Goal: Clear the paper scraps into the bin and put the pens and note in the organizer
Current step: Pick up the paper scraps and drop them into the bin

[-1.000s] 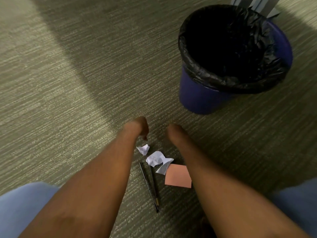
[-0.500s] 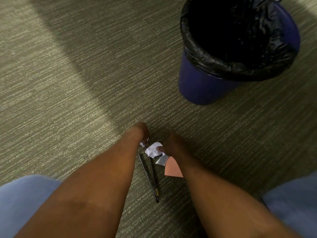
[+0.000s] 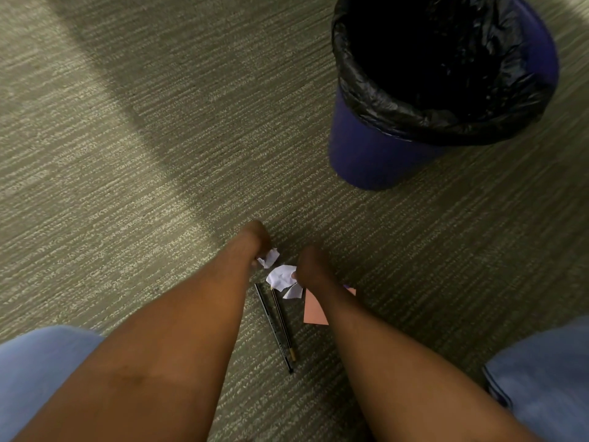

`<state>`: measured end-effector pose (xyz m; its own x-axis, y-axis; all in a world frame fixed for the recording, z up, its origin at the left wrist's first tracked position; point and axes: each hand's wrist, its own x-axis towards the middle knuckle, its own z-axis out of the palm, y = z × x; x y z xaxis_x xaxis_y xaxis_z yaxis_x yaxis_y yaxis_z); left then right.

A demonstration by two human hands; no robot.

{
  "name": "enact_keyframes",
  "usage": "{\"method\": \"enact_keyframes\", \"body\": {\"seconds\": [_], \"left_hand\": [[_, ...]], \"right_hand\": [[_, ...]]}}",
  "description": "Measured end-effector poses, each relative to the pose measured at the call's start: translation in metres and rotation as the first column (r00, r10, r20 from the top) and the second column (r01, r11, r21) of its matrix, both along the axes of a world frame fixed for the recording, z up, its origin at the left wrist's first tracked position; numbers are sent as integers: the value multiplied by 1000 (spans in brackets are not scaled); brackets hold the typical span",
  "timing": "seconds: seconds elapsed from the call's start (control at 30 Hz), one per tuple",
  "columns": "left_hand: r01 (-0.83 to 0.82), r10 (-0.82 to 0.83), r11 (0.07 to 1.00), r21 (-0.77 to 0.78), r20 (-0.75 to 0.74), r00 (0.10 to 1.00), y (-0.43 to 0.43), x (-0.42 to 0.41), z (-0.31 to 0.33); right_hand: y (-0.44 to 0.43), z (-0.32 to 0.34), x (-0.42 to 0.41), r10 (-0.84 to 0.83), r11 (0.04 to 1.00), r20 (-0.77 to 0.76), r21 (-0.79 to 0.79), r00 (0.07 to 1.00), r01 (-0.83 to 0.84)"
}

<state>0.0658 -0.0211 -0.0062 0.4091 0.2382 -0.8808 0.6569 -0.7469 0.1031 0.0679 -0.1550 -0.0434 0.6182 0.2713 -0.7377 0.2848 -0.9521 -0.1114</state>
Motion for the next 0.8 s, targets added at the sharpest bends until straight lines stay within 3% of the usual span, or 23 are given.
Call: {"method": "enact_keyframes", "body": {"seconds": [0.1,0.17,0.3,0.37,0.43,0.47,0.57,0.67,0.8], "left_hand": [[40,-41,999,-24,-64,997,9,12,11],[-63,63,998,-2,10,998,18,23,26],[-98,88,992,85,121,989,46,49,62],[-208,188,976,69,222,957,61,59,80],[-405,360,914,39,385,850,73,70,103],[-505,441,863,1,488,753,78,77,115],[-636,462,771,-24,708,534,87,90,156],[-653,495,734,-185,805,328,83,98,192],[-527,488,770,-360,864,123,58,109,221]], "right_hand": [[9,21,17,5,999,-34,37,999,-4],[20,40,32,-67,995,-36,65,997,69],[37,83,64,-273,929,6,263,962,262],[43,105,76,-301,905,60,333,952,265],[49,128,87,-382,838,33,435,924,330],[52,140,92,-401,799,-8,487,916,354],[56,182,99,-430,636,-106,669,897,384],[56,213,106,-463,555,-69,754,884,350],[42,246,124,-558,467,-35,813,829,348]]}}
